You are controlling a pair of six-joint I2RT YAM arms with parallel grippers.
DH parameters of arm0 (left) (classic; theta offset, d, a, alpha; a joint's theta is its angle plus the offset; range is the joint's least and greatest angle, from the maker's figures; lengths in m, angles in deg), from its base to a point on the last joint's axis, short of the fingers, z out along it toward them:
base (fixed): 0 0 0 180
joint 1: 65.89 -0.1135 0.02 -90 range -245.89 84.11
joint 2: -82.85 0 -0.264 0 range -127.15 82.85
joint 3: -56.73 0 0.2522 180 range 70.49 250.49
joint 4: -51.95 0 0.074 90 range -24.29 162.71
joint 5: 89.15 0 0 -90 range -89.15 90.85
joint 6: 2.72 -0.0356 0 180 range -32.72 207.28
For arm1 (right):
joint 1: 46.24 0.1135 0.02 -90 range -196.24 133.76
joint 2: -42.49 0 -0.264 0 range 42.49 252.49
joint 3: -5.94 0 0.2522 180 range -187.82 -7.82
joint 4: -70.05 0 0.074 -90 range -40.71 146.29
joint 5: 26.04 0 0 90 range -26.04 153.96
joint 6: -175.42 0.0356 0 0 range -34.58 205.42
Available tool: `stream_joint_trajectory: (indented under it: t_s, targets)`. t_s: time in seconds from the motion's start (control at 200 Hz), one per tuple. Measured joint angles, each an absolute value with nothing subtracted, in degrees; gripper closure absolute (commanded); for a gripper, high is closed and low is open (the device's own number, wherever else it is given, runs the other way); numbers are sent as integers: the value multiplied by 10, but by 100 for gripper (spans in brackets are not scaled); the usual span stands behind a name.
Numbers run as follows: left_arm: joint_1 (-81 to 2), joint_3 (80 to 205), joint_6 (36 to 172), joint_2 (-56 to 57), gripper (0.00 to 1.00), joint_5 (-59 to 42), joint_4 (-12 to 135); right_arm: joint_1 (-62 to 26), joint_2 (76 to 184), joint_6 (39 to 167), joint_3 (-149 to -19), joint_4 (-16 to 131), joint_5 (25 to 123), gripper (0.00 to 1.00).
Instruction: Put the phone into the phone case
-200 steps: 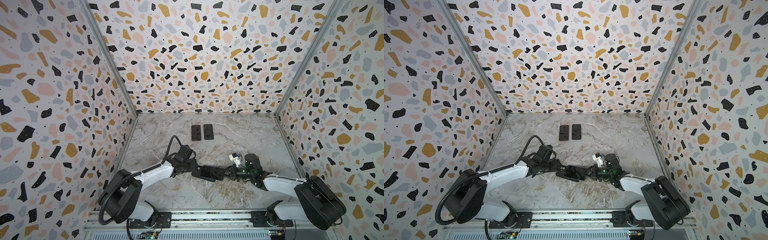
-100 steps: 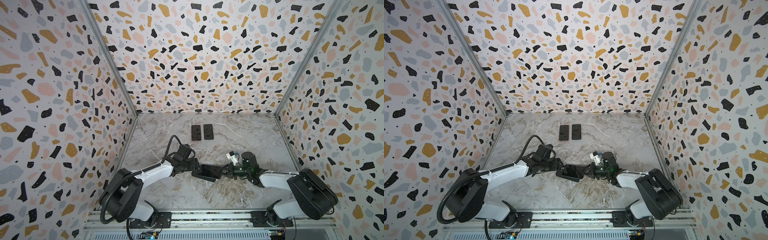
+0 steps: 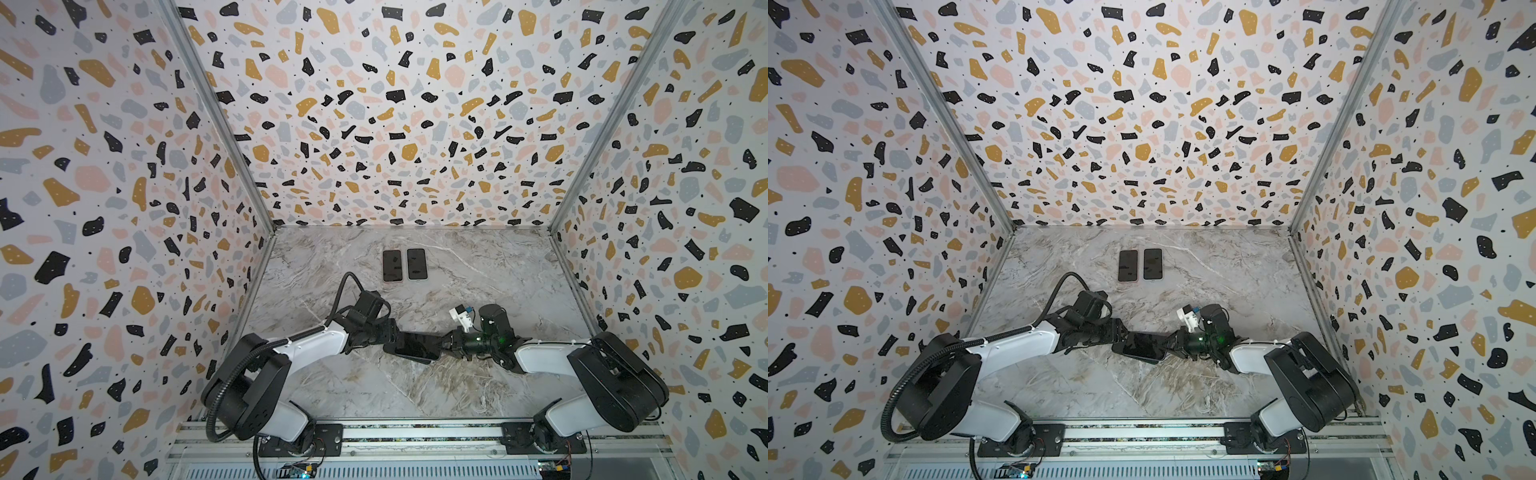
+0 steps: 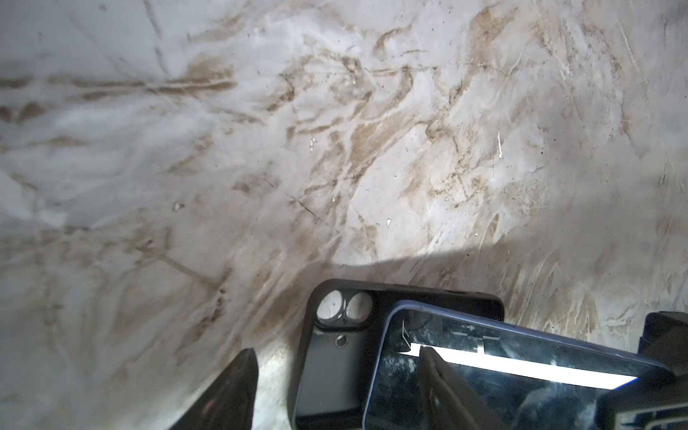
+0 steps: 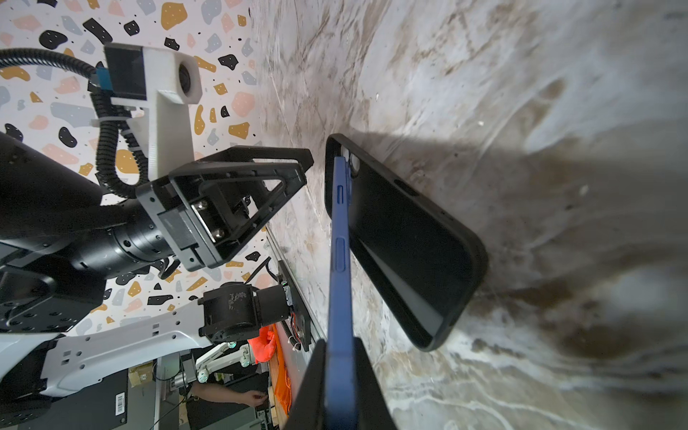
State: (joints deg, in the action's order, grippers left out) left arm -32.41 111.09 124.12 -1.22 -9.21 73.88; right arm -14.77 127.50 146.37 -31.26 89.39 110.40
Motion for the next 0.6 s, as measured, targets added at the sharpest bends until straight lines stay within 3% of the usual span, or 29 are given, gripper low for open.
stream_joint_trajectory:
  t_s: [0.601]
  targets:
    - [-325,1095,1244,-26,34,-107,715,-146,1327,1437,-369,838,1115,100]
